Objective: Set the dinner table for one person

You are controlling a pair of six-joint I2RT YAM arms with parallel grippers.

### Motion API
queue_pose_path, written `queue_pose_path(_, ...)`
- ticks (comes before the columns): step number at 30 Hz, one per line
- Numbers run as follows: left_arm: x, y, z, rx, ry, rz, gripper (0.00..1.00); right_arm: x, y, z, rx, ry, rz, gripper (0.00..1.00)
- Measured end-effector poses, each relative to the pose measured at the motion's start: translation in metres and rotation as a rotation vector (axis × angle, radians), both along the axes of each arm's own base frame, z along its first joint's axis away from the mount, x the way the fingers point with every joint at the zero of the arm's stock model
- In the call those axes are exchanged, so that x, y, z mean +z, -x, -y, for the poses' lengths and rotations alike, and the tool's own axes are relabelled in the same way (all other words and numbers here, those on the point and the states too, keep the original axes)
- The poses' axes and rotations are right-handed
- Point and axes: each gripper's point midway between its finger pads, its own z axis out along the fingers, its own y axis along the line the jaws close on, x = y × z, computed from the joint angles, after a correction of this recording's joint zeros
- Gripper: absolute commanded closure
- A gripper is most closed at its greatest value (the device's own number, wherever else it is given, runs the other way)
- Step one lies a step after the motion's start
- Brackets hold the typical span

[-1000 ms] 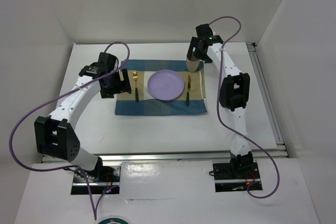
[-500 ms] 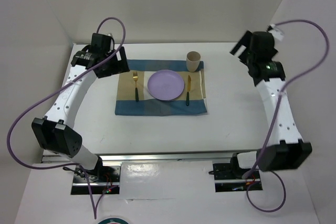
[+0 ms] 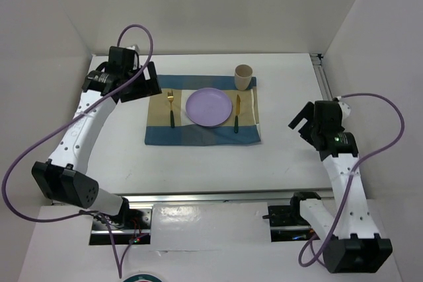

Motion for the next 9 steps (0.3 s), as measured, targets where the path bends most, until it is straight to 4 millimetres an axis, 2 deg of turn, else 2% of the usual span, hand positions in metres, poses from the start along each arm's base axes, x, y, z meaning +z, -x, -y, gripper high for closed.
queue_pose_path(3, 0.003, 0.008, 0.001, -0.011, 0.013, 0.006, 0.01, 0.016, 0.002, -0.004, 0.007, -0.019, 0.076, 0.0)
queue_pose_path(9, 0.024, 0.019, 0.0, -0.017, 0.03, 0.068, 0.01, 0.031, -0.003, -0.002, -0.006, -0.011, 0.107, 0.0)
